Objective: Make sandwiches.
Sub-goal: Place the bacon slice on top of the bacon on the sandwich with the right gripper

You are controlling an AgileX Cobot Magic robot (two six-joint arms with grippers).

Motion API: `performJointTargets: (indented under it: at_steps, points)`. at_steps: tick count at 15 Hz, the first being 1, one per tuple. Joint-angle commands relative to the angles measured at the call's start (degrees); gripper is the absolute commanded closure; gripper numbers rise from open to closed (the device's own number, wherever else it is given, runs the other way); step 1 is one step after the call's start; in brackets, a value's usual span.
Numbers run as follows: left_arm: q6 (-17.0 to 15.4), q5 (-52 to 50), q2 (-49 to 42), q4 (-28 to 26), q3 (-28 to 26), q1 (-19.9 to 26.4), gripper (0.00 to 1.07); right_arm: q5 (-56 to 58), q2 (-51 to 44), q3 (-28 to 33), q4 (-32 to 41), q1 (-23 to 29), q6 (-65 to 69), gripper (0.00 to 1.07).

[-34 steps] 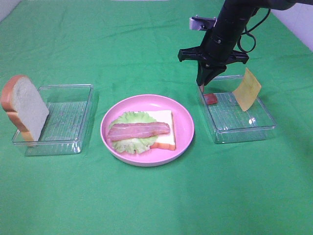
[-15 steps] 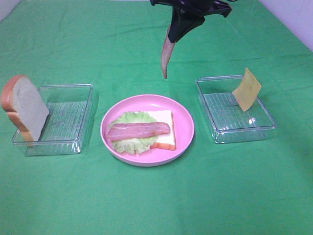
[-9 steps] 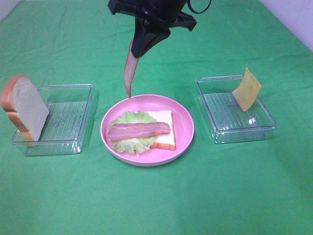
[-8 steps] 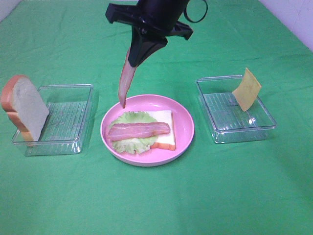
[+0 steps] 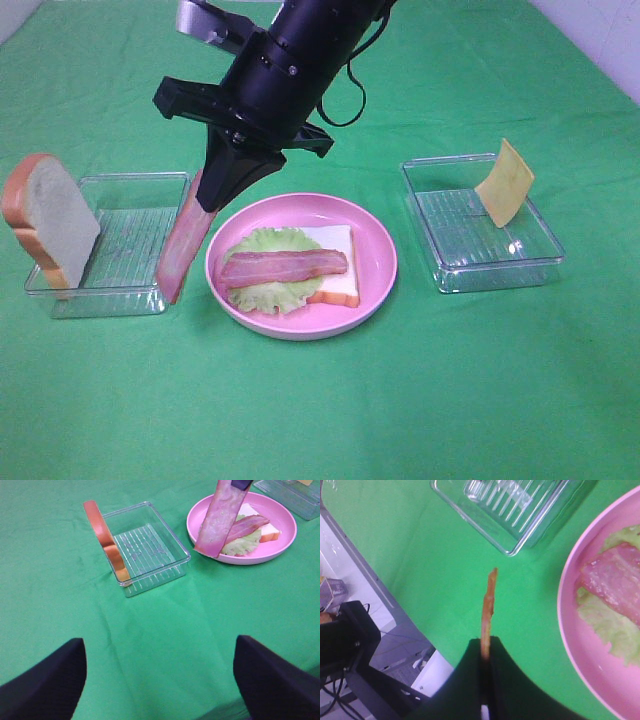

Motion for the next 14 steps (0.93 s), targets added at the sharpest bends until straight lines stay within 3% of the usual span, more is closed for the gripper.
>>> performJointTargets:
  at_steps: [1, 6, 12, 14]
  points:
    - [-0.2, -0.7, -0.4, 0.0, 0.1, -0.2, 0.30, -3.8, 2.2, 0.5, -2.9, -0.4, 0.7, 1.07]
    - [-0.2, -0.7, -0.4, 0.0, 0.1, -0.2, 0.30, -6.3, 2.6, 0.5, -20.3, -0.4, 13.2, 1.07]
    - [-0.2, -0.7, -0.4, 0.0, 0.1, -0.2, 0.30, -5.2, 2.6, 0.5, -25.6, -0.4, 17.6, 1.07]
    - [-0.2, -0.7, -0.4, 0.0, 0.1, -0.2, 0.30, -4.9, 2.6, 0.5, -27.0, -0.4, 18.6, 0.93]
